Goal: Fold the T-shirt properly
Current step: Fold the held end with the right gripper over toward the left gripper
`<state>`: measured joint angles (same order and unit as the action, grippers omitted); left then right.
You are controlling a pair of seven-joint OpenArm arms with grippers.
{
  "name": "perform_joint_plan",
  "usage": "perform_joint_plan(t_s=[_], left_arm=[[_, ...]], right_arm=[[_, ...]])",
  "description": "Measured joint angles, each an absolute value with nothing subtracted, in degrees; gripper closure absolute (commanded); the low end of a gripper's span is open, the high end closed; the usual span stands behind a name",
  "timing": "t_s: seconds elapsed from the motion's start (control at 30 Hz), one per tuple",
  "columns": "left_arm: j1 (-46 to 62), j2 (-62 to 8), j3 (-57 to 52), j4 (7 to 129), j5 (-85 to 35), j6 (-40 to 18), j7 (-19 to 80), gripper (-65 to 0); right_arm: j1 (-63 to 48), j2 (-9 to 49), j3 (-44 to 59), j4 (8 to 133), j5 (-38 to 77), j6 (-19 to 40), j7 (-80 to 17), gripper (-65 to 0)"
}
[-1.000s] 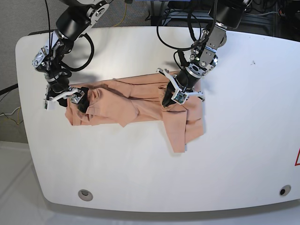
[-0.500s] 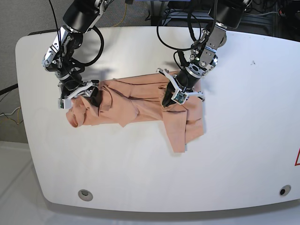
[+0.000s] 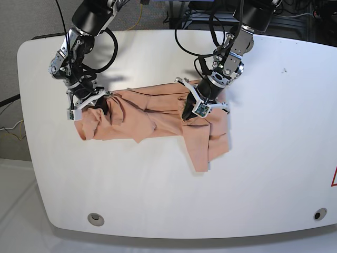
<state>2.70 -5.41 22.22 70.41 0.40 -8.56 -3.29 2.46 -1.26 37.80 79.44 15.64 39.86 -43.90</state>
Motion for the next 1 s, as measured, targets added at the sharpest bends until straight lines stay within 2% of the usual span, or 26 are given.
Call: perform_joint_plan(t_s=[0.53,1.0], left_arm=[[2.7,-5.26,22.17,70.41,0.4,-8.38,-3.2,-0.9],[2.68,-5.26,22.17,70.41,0.4,-8.38,-3.11,-0.9]], right_arm=[[-2.92,-4.58,22.15,100.31,13.93,39.03,-46.17,0.0],[-3.4,-6.04,9.87,105.69,13.87,39.03,-49.52,0.0]])
